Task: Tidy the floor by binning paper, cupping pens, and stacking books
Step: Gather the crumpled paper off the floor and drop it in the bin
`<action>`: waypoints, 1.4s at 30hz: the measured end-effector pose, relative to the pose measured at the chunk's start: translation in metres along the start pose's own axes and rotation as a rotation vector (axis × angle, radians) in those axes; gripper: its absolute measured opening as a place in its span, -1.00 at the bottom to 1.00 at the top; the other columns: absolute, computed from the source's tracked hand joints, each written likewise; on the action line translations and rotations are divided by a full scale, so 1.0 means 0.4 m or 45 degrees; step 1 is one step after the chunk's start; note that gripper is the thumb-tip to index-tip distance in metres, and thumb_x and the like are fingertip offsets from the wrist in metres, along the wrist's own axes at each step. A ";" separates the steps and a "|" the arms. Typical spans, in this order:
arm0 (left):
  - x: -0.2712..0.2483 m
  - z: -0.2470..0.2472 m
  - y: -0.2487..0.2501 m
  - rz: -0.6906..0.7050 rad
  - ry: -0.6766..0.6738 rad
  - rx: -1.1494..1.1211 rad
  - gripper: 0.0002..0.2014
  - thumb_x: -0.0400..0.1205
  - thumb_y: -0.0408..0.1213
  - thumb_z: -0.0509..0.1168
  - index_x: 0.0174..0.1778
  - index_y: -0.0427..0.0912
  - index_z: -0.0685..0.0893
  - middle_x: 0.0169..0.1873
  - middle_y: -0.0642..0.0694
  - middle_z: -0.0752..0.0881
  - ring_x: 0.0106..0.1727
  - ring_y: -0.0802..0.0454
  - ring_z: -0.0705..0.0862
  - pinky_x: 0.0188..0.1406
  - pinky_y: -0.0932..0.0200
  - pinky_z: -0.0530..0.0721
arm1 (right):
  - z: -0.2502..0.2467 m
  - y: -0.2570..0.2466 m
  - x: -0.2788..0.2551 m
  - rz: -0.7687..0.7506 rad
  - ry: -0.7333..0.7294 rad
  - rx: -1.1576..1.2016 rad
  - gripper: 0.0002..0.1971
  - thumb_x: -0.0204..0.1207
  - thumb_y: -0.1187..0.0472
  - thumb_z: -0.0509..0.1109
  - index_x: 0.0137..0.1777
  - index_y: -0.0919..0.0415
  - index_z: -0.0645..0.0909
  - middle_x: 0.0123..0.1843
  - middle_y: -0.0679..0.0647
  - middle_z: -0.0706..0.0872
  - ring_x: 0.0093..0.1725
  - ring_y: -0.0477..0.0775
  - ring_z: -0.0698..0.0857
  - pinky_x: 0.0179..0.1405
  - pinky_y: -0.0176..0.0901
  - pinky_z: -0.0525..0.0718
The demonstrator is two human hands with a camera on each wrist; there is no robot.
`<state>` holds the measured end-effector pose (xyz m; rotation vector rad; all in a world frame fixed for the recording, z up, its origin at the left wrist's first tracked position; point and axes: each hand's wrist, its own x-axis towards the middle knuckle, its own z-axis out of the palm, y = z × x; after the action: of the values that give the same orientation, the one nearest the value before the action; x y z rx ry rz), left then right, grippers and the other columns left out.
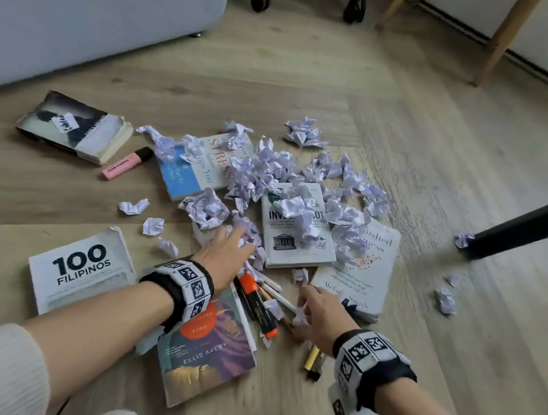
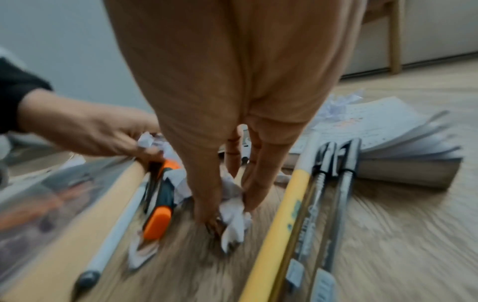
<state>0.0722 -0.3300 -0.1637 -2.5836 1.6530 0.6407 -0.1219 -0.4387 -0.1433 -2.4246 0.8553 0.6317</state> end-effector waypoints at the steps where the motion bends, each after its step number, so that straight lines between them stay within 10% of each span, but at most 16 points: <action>1: 0.005 -0.002 -0.002 0.008 0.029 -0.017 -0.58 0.59 -0.52 0.12 0.37 -0.18 0.45 0.49 -0.29 0.26 0.35 -0.28 0.38 0.20 -0.11 0.58 | -0.009 0.007 -0.004 0.006 0.018 -0.002 -0.80 0.49 0.17 0.39 0.03 0.23 0.53 0.04 0.14 0.60 0.01 0.14 0.59 -0.12 -0.26 0.42; 5: 0.011 -0.013 -0.008 0.028 0.276 -0.030 -0.64 0.50 -0.63 0.16 0.15 -0.22 0.43 0.13 -0.24 0.40 0.12 -0.15 0.44 -0.05 0.03 0.61 | -0.029 0.022 0.013 0.044 0.166 0.163 -0.80 0.48 0.38 0.21 -0.24 0.06 0.49 -0.13 0.08 0.74 -0.06 0.15 0.66 -0.15 -0.22 0.46; 10: -0.040 -0.055 0.012 0.246 0.462 -0.163 -0.96 0.52 -0.27 0.10 -0.16 -0.14 0.39 -0.16 -0.09 0.39 -0.17 0.02 0.38 -0.25 0.19 0.36 | 0.024 -0.034 0.007 -0.140 0.124 0.149 -0.63 0.59 -0.05 0.20 0.30 0.13 0.43 0.03 0.05 0.63 0.07 0.14 0.64 0.13 0.05 0.53; 16: -0.094 -0.024 0.035 0.340 0.276 0.095 -0.39 0.61 0.34 -0.12 -0.36 -0.09 0.54 -0.35 0.01 0.49 -0.35 0.07 0.46 -0.38 0.15 0.46 | 0.055 -0.022 0.041 -0.230 0.124 -0.059 -0.70 0.53 0.25 0.34 0.25 0.23 0.48 0.16 0.14 0.62 0.08 0.20 0.64 0.02 -0.02 0.56; 20: -0.105 -0.006 0.060 0.410 0.110 0.216 -0.44 0.75 0.11 -0.08 -0.26 -0.17 0.66 -0.29 -0.03 0.52 -0.22 -0.01 0.58 -0.31 0.09 0.51 | 0.014 0.002 0.040 -0.064 0.447 0.249 -0.96 0.58 0.28 0.17 -0.07 0.20 0.34 -0.22 0.10 0.59 -0.28 0.10 0.52 -0.22 0.03 0.53; 27: -0.125 0.030 0.087 0.629 -0.041 0.201 -0.78 0.74 -0.05 0.09 0.18 -0.06 0.49 -0.02 -0.13 0.66 0.00 -0.15 0.67 -0.20 -0.03 0.61 | -0.024 0.023 0.082 0.111 0.406 -0.189 -0.62 0.65 -0.15 0.13 0.07 0.19 0.47 -0.08 0.10 0.70 -0.14 0.15 0.67 -0.22 -0.07 0.59; 34: -0.125 0.061 0.103 0.621 -0.231 0.240 -0.79 0.71 -0.16 0.12 0.20 -0.13 0.49 0.03 -0.19 0.68 0.05 -0.25 0.69 -0.10 -0.11 0.67 | 0.007 0.020 0.084 -0.069 0.426 -0.029 -0.82 0.60 0.08 0.20 -0.12 0.18 0.47 -0.22 0.08 0.57 -0.17 0.15 0.55 -0.23 -0.08 0.46; 37: -0.121 0.058 0.096 0.599 -0.236 0.271 -0.77 0.71 -0.11 0.13 0.16 -0.15 0.52 0.03 -0.17 0.68 0.05 -0.21 0.69 -0.11 -0.09 0.68 | 0.000 0.046 0.064 0.064 0.511 0.326 -0.84 0.60 0.22 0.14 -0.22 0.18 0.32 -0.32 0.03 0.48 -0.31 0.07 0.45 -0.33 -0.09 0.38; 42: -0.120 0.056 0.075 0.476 -0.265 0.486 -0.43 0.66 0.30 -0.01 0.00 -0.14 0.65 -0.08 -0.18 0.73 -0.05 -0.19 0.72 -0.24 0.04 0.54 | -0.011 0.100 0.009 0.075 0.396 0.629 -0.76 0.62 0.33 0.06 0.16 0.12 0.49 -0.28 0.06 0.70 -0.34 0.07 0.66 -0.28 0.02 0.68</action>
<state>0.0215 -0.2968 -0.1616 -1.9029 1.9716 0.5159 -0.1450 -0.4700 -0.1534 -2.0707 1.0634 0.0406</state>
